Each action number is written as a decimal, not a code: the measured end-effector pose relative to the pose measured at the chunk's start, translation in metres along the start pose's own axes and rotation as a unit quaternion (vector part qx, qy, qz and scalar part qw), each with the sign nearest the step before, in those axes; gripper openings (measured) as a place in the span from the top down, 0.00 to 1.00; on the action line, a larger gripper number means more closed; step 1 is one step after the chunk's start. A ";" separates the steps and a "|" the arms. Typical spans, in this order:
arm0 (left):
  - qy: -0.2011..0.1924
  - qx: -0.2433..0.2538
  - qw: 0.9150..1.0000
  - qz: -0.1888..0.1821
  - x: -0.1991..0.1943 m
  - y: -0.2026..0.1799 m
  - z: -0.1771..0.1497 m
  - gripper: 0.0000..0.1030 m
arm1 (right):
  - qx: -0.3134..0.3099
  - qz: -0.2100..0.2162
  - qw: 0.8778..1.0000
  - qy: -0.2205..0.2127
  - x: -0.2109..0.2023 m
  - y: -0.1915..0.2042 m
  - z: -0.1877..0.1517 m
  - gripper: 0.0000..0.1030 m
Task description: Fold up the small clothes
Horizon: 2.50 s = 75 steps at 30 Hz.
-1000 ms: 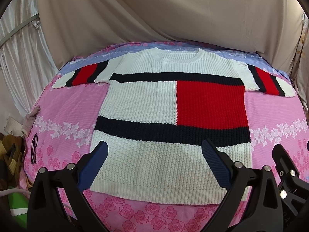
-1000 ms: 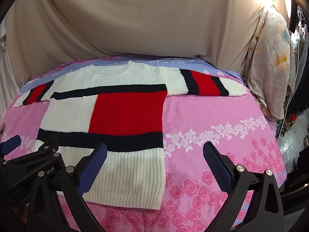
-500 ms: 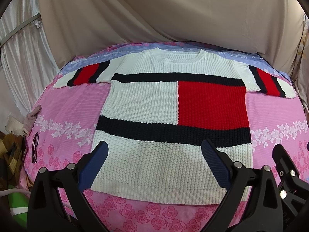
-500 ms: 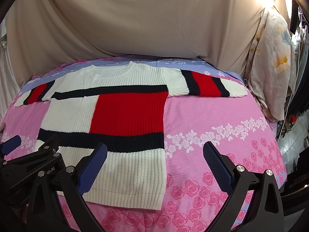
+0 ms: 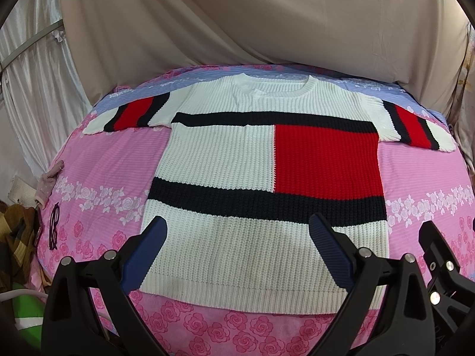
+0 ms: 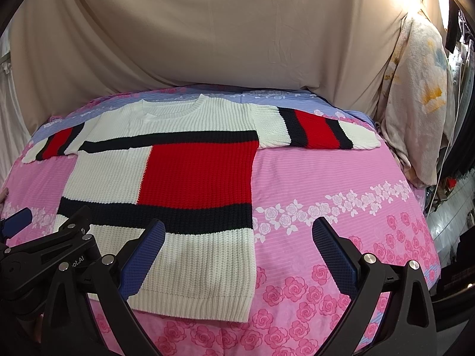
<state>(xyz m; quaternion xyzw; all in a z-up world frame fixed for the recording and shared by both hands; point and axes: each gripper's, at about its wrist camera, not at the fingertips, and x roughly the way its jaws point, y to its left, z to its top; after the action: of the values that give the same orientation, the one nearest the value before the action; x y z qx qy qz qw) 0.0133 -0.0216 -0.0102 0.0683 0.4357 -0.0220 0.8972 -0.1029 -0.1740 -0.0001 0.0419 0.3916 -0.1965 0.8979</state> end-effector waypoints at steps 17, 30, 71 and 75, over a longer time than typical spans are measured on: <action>0.000 0.000 1.000 0.000 0.000 0.001 0.000 0.09 | 0.000 0.000 1.000 0.000 0.000 0.000 0.000 0.05; 0.009 -0.010 1.000 -0.008 0.003 0.009 0.002 0.07 | 0.001 0.015 1.000 0.004 0.002 -0.001 0.001 0.05; 0.030 -0.113 0.992 0.037 0.111 0.045 0.085 0.06 | 0.201 0.239 0.942 -0.124 0.257 -0.214 0.197 0.98; 0.012 -0.133 0.990 0.042 0.107 0.073 0.099 0.06 | 0.056 0.342 0.927 -0.144 0.207 -0.079 0.242 0.98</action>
<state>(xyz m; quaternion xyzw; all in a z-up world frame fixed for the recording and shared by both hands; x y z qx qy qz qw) 0.1641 0.0387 -0.0263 -0.0328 0.4425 0.0750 0.8930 0.1603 -0.3686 0.0245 0.1949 0.2085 0.0971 0.9535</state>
